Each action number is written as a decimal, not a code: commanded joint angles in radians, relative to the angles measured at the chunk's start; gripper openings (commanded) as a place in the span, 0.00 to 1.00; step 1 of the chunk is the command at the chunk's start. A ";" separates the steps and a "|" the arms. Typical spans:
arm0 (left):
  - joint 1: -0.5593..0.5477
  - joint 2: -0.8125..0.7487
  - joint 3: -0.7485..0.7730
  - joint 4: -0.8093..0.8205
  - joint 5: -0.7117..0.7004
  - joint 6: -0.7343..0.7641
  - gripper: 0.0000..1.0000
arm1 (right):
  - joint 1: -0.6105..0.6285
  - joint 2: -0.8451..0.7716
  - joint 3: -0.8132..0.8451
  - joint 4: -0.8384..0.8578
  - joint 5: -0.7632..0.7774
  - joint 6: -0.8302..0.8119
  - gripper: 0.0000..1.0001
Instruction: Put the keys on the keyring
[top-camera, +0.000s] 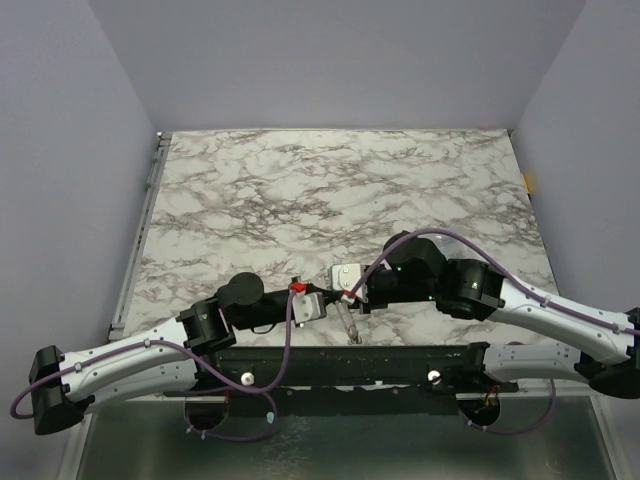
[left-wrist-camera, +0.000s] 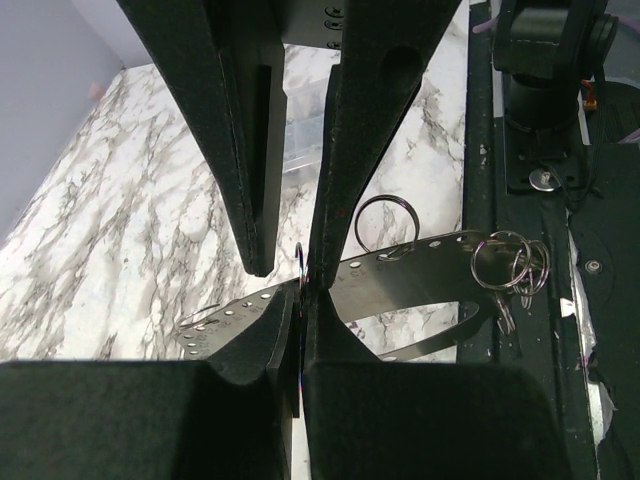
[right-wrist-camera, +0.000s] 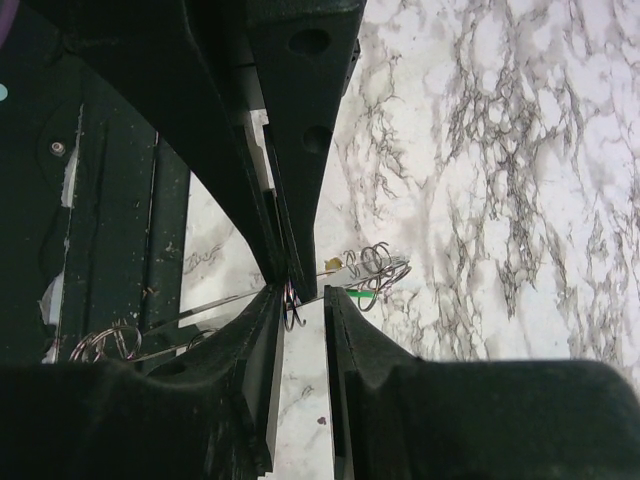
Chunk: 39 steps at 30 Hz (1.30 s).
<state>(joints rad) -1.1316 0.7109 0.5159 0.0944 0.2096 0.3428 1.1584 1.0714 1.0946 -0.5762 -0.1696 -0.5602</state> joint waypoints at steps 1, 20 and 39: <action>-0.005 -0.008 0.044 0.040 0.031 0.008 0.00 | -0.005 -0.004 -0.016 -0.035 0.042 -0.011 0.27; -0.005 -0.033 0.044 0.041 0.029 0.014 0.19 | -0.004 -0.040 -0.068 0.038 0.079 -0.020 0.01; -0.005 -0.079 0.019 0.110 0.061 -0.023 0.38 | -0.005 -0.361 -0.396 0.652 -0.048 0.104 0.01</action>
<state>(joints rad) -1.1328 0.6525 0.5289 0.1425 0.2386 0.3473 1.1545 0.7483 0.7490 -0.1528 -0.1696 -0.5198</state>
